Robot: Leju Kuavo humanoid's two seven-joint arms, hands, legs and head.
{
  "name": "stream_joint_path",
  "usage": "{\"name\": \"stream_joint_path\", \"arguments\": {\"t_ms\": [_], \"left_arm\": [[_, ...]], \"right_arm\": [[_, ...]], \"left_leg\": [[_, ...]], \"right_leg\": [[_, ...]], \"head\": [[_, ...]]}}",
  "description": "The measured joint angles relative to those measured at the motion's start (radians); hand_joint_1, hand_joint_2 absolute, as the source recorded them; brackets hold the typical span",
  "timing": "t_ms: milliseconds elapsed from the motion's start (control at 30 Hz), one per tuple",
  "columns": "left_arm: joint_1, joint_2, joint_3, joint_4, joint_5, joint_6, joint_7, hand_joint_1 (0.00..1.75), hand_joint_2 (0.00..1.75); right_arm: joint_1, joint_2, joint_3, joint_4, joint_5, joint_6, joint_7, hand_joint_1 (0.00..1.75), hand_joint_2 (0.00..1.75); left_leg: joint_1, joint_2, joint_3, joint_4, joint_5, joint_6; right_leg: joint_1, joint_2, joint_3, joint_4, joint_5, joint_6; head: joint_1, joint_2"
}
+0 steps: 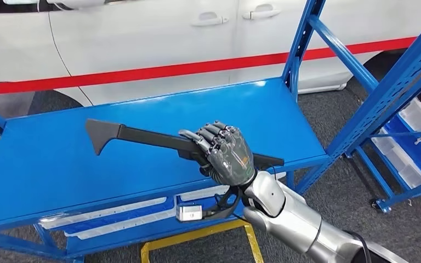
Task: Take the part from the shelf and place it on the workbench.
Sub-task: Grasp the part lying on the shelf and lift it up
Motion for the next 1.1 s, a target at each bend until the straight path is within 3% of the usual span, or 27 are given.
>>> {"name": "stream_joint_path", "arguments": {"t_ms": [67,100,167,233,267,300,367,433,467,500,567,600,667,733,767,800,833,900,967,1033,1100], "left_arm": [[0.0,-0.001,-0.003,0.0,0.001,0.0,-0.002,0.0,1.75],[-0.001,-0.002,-0.004,0.0,0.002,0.0,-0.002,0.0,1.75],[-0.003,-0.004,-0.005,0.0,0.002,0.0,-0.003,0.0,1.75],[-0.003,-0.005,-0.005,0.0,0.003,0.0,-0.004,0.0,1.75],[-0.003,-0.005,-0.005,0.0,0.003,0.0,-0.004,0.0,1.75],[-0.003,-0.006,-0.005,0.0,0.003,0.0,-0.004,0.0,1.75],[-0.003,-0.006,-0.005,0.0,0.003,0.001,-0.004,0.0,1.75],[-0.004,-0.007,-0.006,0.0,0.003,0.002,-0.004,0.0,1.75],[-0.004,-0.007,-0.006,0.0,0.003,0.003,-0.004,0.0,1.75],[-0.004,-0.007,-0.006,0.0,0.003,0.004,-0.004,0.0,1.75],[-0.003,-0.007,-0.008,0.0,0.003,0.005,-0.001,0.0,1.75],[-0.003,-0.006,-0.009,0.0,0.002,0.005,0.001,0.0,1.75],[-0.003,-0.006,-0.011,0.0,0.002,0.006,0.003,0.0,1.75],[-0.003,-0.006,-0.011,0.0,0.002,0.006,0.004,0.0,1.75],[-0.004,-0.006,-0.011,0.0,0.002,0.006,0.004,0.0,1.75],[-0.004,-0.006,-0.012,0.0,0.002,0.006,0.004,0.0,1.75],[-0.004,-0.006,-0.012,0.0,0.002,0.006,0.004,0.0,1.75],[-0.004,-0.006,-0.012,0.0,0.002,0.006,0.005,0.0,1.75],[-0.005,-0.006,-0.012,0.0,0.002,0.006,0.005,0.0,1.75],[-0.006,-0.006,-0.012,0.0,0.002,0.005,0.005,0.0,1.75],[-0.008,-0.007,-0.013,0.0,0.002,0.005,0.005,0.0,1.75]], "right_arm": [[0.004,-0.004,0.0,-0.017,0.004,-0.003,-0.003,1.75,1.75],[0.006,-0.008,0.0,-0.024,0.01,-0.006,-0.005,1.75,1.75],[0.01,-0.014,-0.001,-0.037,0.029,-0.014,-0.007,1.75,1.75],[0.016,-0.018,-0.003,-0.048,0.049,-0.021,-0.009,1.75,1.75],[0.019,-0.02,-0.004,-0.051,0.055,-0.022,-0.01,1.75,1.75],[0.021,-0.021,-0.005,-0.054,0.058,-0.023,-0.01,1.75,1.75],[0.022,-0.023,-0.008,-0.061,0.063,-0.024,-0.01,1.75,1.75],[0.022,-0.024,-0.012,-0.071,0.091,-0.028,-0.009,1.75,1.75],[0.023,-0.024,-0.014,-0.075,0.118,-0.03,-0.006,1.75,1.75],[0.023,-0.024,-0.016,-0.079,0.154,-0.032,-0.002,1.75,1.75],[0.025,-0.027,-0.016,-0.085,0.238,-0.032,0.009,1.75,1.75],[0.025,-0.029,-0.016,-0.089,0.28,-0.032,0.015,1.75,1.75],[0.025,-0.031,-0.015,-0.099,0.343,-0.032,0.028,1.75,1.75],[0.023,-0.033,-0.014,-0.109,0.375,-0.032,0.039,1.75,1.75],[0.023,-0.035,-0.012,-0.111,0.384,-0.032,0.043,1.75,1.75],[0.023,-0.037,-0.01,-0.112,0.391,-0.032,0.045,1.75,1.75],[0.023,-0.038,-0.008,-0.112,0.395,-0.032,0.047,1.75,1.75],[0.022,-0.039,-0.005,-0.114,0.403,-0.032,0.053,1.75,1.75],[0.02,-0.043,-0.002,-0.118,0.416,-0.032,0.06,1.75,1.75],[0.016,-0.047,0.002,-0.12,0.427,-0.032,0.065,1.75,1.75],[0.013,-0.053,0.006,-0.121,0.429,-0.032,0.068,1.75,1.75]], "left_leg": [[0.001,0.002,-0.007,-0.015,0.021,0.003],[0.004,0.004,-0.011,-0.024,0.035,0.008],[0.008,0.01,-0.026,-0.034,0.061,0.015],[0.009,0.013,-0.053,-0.031,0.079,0.018],[0.009,0.014,-0.067,-0.027,0.086,0.016],[0.01,0.014,-0.082,-0.021,0.093,0.014],[0.012,0.015,-0.111,-0.004,0.103,0.007],[0.011,0.014,-0.134,0.014,0.111,-0.003],[0.011,0.013,-0.139,0.019,0.115,-0.009],[0.01,0.013,-0.143,0.021,0.121,-0.016],[0.011,0.011,-0.148,0.022,0.129,-0.028],[0.013,0.009,-0.156,0.031,0.115,-0.034],[0.016,0.008,-0.182,0.096,0.035,-0.044],[0.016,0.008,-0.208,0.21,-0.056,-0.049],[0.016,0.007,-0.211,0.259,-0.074,-0.051],[0.016,0.007,-0.202,0.283,-0.068,-0.051],[0.016,0.007,-0.177,0.275,-0.044,-0.05],[0.016,0.007,-0.086,0.171,0.003,-0.046],[0.013,0.005,0.003,0.038,-0.002,-0.038],[0.008,0.003,0.026,-0.016,-0.011,-0.028],[0.011,0.006,0.013,-0.021,0.009,-0.013]], "right_leg": [[-0.002,0.0,-0.002,-0.006,0.009,0.012],[-0.003,0.001,-0.007,0.001,-0.006,0.017],[-0.006,0.002,-0.03,0.068,-0.085,0.025],[-0.01,0.002,-0.057,0.187,-0.165,0.035],[-0.012,0.002,-0.06,0.231,-0.175,0.04],[-0.015,0.001,-0.05,0.246,-0.165,0.044],[-0.02,0.001,0.023,0.173,-0.118,0.049],[-0.02,0.002,0.109,0.051,-0.113,0.044],[-0.017,0.003,0.131,0.012,-0.12,0.038],[-0.013,0.004,0.137,-0.005,-0.127,0.03],[-0.014,0.002,0.124,-0.01,-0.113,0.013],[-0.015,0.001,0.116,-0.012,-0.102,0.003],[-0.017,-0.002,0.092,-0.015,-0.079,-0.013],[-0.016,-0.003,0.065,-0.014,-0.057,-0.018],[-0.015,-0.003,0.051,-0.013,-0.047,-0.018],[-0.015,-0.003,0.036,-0.011,-0.037,-0.016],[-0.015,-0.003,0.022,-0.008,-0.027,-0.014],[-0.015,-0.004,-0.002,-0.004,-0.008,-0.007],[-0.013,-0.004,-0.014,-0.004,0.01,0.003],[-0.011,-0.006,-0.016,-0.01,0.029,0.016],[-0.013,-0.004,-0.022,-0.011,0.031,0.027]], "head": [[0.0,0.0],[0.0,0.0],[0.001,0.0],[0.001,0.0],[0.001,0.0],[0.001,0.0],[0.001,0.0],[0.0,0.0],[0.001,0.0],[0.0,0.0],[0.001,0.0],[0.0,0.0],[0.0,0.0],[0.0,0.0],[0.0,0.0],[0.0,0.0],[0.0,0.0],[-0.001,0.0],[0.0,0.0],[0.0,0.0],[0.0,0.0]]}}
